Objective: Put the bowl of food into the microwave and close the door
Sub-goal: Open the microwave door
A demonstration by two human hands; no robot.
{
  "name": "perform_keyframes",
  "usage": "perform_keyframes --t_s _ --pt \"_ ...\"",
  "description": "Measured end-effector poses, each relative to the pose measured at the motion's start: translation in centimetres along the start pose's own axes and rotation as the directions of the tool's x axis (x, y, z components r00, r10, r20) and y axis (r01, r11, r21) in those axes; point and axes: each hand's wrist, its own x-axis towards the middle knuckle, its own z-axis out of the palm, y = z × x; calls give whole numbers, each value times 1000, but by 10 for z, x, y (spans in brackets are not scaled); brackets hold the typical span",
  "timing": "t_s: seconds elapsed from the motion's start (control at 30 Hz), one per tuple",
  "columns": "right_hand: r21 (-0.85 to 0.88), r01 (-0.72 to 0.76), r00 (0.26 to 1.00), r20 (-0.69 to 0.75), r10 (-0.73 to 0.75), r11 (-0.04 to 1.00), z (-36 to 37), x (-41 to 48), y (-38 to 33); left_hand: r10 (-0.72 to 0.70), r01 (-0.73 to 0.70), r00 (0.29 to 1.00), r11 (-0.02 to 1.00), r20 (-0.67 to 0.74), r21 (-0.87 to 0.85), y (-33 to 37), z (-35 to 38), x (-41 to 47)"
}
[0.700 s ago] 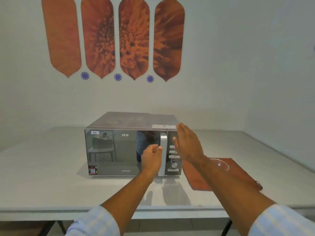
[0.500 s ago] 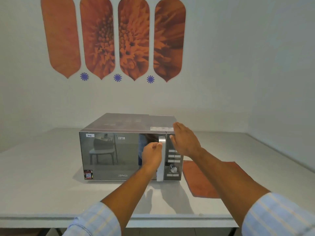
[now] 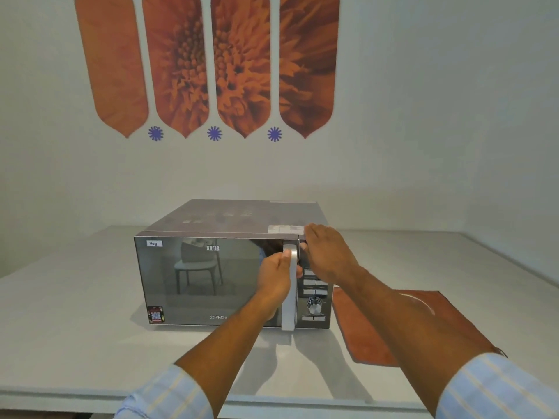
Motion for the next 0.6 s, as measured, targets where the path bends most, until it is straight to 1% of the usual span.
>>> perform_keyframes --t_s 0.13,0.3,0.47,0.6 --pt "-18 5 1000 6 -5 1000 4 1 3 11 -11 1000 1000 -15 -3 -3 3 -1" --pt "-31 11 1000 2 -11 999 2 -1 1 -40 39 999 999 -31 -8 -6 7 -2" --pt "-40 -11 1000 7 12 999 0 -3 0 -57 58 998 998 -41 4 4 4 -11" --pt "-59 -11 1000 -7 10 998 -1 -3 -2 13 -12 998 1000 -64 16 3 -10 -47"
